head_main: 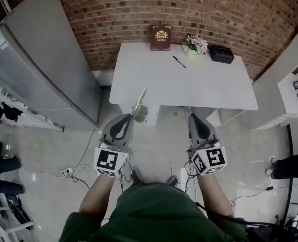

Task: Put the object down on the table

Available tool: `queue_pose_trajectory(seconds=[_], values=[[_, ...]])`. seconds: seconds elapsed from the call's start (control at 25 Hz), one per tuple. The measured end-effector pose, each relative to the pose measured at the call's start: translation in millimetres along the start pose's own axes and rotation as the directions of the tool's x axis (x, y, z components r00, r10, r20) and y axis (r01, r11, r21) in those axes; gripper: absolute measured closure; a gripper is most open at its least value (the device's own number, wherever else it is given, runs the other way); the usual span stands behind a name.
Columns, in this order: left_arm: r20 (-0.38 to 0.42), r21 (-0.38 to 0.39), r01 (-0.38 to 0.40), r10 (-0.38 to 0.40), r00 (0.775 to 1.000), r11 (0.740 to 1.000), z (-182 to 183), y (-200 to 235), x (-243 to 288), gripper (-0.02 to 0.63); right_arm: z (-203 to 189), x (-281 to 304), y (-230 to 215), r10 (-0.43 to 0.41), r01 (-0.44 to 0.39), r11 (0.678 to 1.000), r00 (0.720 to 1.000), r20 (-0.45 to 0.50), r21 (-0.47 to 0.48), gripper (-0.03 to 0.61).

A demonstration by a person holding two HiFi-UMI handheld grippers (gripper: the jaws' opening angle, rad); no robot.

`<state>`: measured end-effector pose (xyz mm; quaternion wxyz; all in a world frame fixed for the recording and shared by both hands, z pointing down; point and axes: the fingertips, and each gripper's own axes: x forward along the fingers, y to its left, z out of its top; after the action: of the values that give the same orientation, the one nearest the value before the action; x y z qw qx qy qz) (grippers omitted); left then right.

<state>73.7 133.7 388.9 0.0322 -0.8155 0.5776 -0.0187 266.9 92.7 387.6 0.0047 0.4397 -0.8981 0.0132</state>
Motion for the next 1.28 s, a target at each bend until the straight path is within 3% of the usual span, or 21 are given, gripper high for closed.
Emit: queue_pose_trajectory(seconds=[0.2,0.76,1.28], values=[[0.018,-0.020,0.002,-0.001,1.000,1.000,0.3,15.9,-6.5,0.591,-0.6,9.9,13.2,0.005,-0.005,1.000,1.000,0.001,0.024,0.577],[0.077,-0.087,0.028,-0.021,0.997,0.996,-1.8,119.1,-36.9,0.591,-12.6,47.6,91.2,-0.072,0.072,0.997,0.995,-0.074,0.002,0.575],[0.105,-0.115,-0.002,0.014,0.994,0.993,-5.1,166.4,-53.4,0.591,-15.7,86.3,133.5,-0.009,0.008,1.000,0.995,-0.103,-0.005,0.575]])
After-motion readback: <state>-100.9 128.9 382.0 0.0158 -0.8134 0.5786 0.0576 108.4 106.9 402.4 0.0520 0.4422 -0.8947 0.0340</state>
